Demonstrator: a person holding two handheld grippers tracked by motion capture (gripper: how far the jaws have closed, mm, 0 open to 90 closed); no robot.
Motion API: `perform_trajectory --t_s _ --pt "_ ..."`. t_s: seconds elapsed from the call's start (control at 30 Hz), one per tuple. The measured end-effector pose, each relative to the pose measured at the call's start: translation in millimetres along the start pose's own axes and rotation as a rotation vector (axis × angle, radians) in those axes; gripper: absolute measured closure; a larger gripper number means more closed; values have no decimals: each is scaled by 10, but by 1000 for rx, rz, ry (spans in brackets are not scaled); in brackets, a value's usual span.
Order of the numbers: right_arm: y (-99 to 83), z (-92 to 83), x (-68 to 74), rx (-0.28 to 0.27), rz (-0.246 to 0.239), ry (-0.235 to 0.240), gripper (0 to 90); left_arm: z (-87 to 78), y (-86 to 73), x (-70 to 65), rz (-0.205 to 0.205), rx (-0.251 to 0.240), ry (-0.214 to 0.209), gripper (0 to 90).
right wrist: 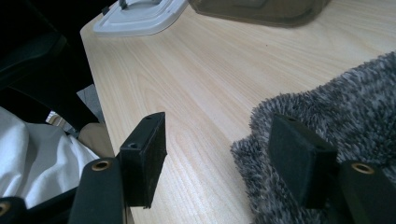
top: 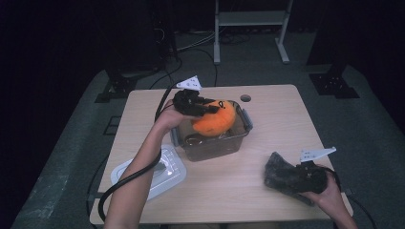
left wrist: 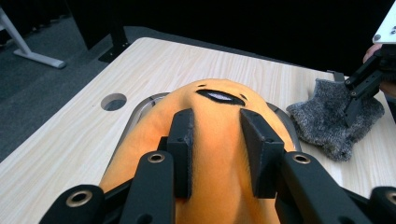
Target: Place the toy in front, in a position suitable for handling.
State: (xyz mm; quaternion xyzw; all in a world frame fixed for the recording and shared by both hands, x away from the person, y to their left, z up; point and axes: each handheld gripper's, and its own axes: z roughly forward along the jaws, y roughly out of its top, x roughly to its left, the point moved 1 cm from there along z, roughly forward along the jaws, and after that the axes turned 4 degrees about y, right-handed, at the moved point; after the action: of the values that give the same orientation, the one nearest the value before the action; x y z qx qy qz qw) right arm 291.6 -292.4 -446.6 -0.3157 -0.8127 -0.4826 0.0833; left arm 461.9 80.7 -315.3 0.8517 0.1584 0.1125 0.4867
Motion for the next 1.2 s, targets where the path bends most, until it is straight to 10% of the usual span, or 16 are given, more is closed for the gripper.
perform_trajectory --t_s 1.2 --pt "-9 -17 0 1 0 1 361 343 -133 -4 6 88 -48 669"
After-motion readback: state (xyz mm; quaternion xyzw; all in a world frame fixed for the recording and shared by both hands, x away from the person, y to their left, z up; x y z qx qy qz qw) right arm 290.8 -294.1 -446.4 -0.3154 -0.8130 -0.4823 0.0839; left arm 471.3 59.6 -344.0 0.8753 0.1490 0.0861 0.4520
